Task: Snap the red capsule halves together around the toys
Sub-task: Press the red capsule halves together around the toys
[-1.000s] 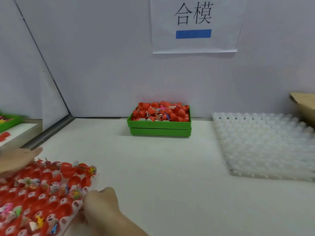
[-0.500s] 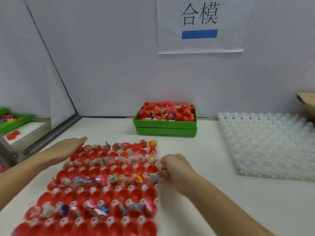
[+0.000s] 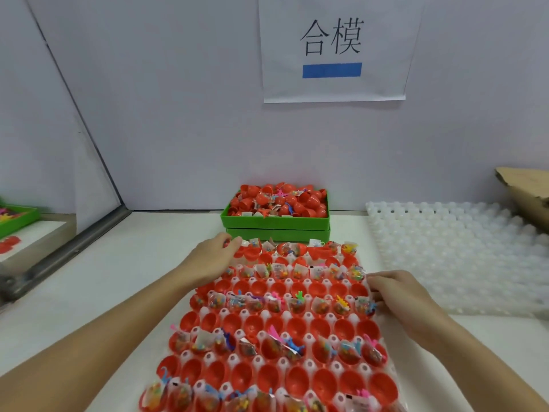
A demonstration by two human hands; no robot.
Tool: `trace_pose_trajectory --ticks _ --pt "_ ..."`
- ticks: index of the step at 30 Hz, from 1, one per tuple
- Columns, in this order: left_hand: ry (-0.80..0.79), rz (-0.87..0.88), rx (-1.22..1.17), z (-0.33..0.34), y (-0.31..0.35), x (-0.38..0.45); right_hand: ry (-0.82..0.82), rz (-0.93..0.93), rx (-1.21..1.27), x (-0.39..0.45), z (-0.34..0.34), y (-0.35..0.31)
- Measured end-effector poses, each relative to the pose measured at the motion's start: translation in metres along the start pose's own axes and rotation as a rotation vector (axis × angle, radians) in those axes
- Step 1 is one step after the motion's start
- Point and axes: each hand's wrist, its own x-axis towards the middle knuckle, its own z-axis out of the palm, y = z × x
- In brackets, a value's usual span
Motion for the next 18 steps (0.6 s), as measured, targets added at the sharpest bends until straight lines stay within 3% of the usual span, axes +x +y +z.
trace_pose_trajectory --ticks 5,12,18 --pt "0.028 0.011 0.002 0.0 -0.002 -0.001 0.056 -0.063 -0.137 -0.011 0.004 -0.002" --pt "0.058 0.032 0.081 -0.005 -0.013 -0.002 0.077 -0.129 -0.083 -0.016 0.005 0.004" --pt "0.232 -0.07 -0.076 -0.015 -0.028 -0.006 0.107 -0.178 -0.216 -0.017 0.001 0.01"
